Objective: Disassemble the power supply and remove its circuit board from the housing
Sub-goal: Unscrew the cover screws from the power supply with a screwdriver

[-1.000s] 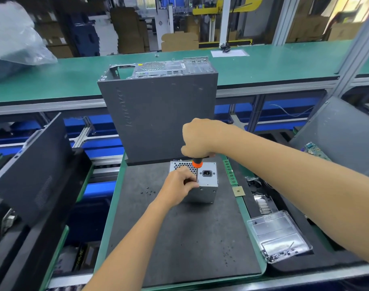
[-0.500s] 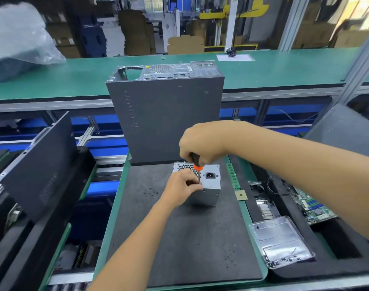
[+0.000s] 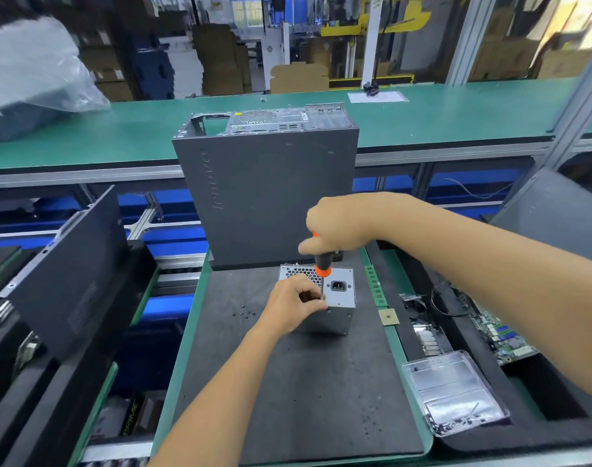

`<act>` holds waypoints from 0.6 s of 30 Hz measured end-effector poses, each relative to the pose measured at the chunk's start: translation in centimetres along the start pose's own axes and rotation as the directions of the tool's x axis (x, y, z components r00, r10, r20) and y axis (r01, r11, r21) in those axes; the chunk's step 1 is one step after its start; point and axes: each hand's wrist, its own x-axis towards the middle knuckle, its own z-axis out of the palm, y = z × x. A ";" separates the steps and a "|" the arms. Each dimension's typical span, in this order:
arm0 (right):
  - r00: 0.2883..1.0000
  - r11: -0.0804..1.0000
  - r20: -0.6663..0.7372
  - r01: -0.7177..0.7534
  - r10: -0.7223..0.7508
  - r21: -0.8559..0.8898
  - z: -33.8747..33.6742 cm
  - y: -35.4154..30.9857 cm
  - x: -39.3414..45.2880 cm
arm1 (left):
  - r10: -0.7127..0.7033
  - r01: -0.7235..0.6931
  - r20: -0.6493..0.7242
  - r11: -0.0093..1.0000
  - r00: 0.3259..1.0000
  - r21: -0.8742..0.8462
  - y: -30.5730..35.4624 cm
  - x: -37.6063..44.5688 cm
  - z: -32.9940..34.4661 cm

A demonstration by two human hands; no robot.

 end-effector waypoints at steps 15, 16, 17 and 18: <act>0.996 0.998 0.090 0.007 -0.002 -0.057 -0.4 1.1 -1.1 | -0.051 0.050 -0.008 0.999 0.999 -0.021 0.1 0.1 0.5; 0.994 0.995 0.110 0.025 -0.015 -0.094 -0.5 1.0 -1.0 | -0.055 0.055 -0.013 0.998 0.998 -0.025 0.1 0.1 0.4; 0.992 0.994 0.113 0.058 -0.047 -0.094 -0.5 0.9 -0.8 | -0.059 0.058 -0.013 0.998 0.998 -0.025 0.0 0.1 0.3; 0.992 0.995 0.104 0.084 -0.078 -0.054 -0.5 1.0 -0.8 | -0.060 0.060 -0.008 0.998 0.998 -0.024 0.0 0.2 0.3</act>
